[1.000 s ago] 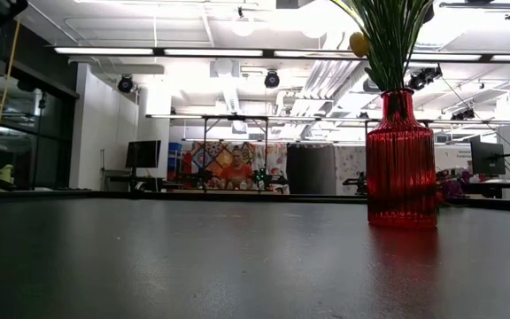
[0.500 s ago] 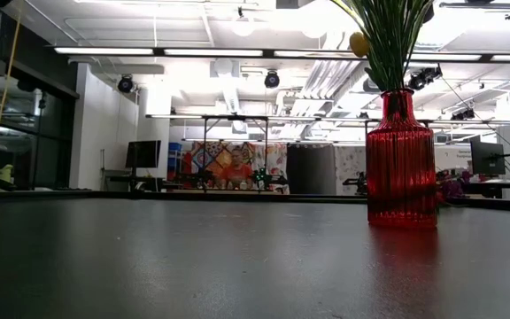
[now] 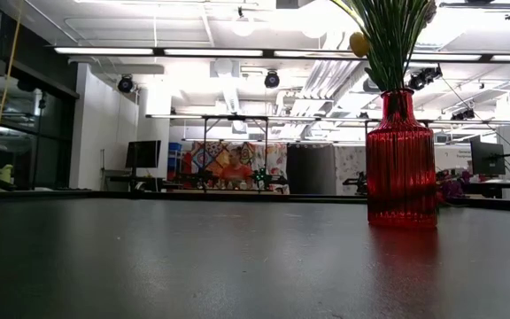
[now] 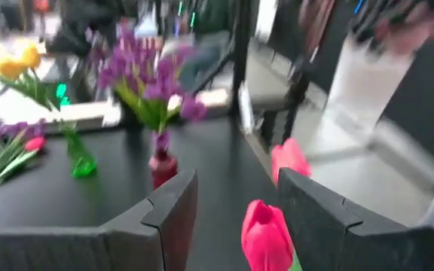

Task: Sort flowers into vase by color
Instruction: Adjust the right red tulip in the yellow flower vase

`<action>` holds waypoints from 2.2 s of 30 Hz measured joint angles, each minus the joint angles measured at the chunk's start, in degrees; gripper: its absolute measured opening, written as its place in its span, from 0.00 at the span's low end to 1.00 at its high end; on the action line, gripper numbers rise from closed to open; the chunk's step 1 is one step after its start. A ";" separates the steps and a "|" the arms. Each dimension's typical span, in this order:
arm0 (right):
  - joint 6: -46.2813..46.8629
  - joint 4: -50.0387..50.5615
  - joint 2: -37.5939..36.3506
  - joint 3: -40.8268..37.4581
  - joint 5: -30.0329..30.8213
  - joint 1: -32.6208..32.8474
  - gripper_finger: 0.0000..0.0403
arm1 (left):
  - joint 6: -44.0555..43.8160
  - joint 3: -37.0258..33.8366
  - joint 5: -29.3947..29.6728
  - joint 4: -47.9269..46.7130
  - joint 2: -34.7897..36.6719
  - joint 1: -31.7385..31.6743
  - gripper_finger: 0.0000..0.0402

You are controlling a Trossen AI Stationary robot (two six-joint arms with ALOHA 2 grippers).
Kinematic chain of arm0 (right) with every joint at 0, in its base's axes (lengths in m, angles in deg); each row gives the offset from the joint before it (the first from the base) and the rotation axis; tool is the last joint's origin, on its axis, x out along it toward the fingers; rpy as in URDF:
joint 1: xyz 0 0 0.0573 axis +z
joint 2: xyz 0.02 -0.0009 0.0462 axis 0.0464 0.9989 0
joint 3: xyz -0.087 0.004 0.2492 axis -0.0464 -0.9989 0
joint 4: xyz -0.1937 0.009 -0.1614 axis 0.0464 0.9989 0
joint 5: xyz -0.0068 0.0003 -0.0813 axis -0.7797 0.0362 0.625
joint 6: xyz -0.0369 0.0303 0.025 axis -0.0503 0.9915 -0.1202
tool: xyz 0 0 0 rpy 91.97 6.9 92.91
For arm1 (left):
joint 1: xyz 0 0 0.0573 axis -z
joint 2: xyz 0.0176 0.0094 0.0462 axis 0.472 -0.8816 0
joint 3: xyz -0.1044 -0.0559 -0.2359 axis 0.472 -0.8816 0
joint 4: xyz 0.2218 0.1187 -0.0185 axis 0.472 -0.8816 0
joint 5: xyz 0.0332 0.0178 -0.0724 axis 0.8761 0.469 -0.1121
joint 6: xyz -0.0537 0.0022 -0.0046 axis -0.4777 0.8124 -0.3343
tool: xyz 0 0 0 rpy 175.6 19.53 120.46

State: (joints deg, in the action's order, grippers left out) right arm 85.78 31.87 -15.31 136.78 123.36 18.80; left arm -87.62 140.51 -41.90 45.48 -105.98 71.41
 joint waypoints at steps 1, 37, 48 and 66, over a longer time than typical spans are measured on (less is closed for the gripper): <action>-0.29 0.01 0.00 0.00 -0.01 0.00 0.77 | 0.02 2.12 -1.37 -1.65 -2.76 -1.37 0.43; -2.73 4.89 -0.02 0.00 -13.33 0.00 0.77 | 5.32 37.88 -60.25 -22.78 -45.83 -27.11 0.43; -2.75 5.03 -0.02 0.00 -13.31 0.00 0.77 | 11.50 36.59 -59.74 -22.72 -47.30 -27.11 0.43; -2.48 6.60 -0.02 0.00 -13.29 0.00 0.77 | 11.92 36.53 -67.29 -25.16 -51.14 -27.22 0.43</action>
State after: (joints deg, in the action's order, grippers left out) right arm 83.30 38.46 -15.33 136.78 110.07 18.80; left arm -75.70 177.03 -109.19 20.32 -157.12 44.19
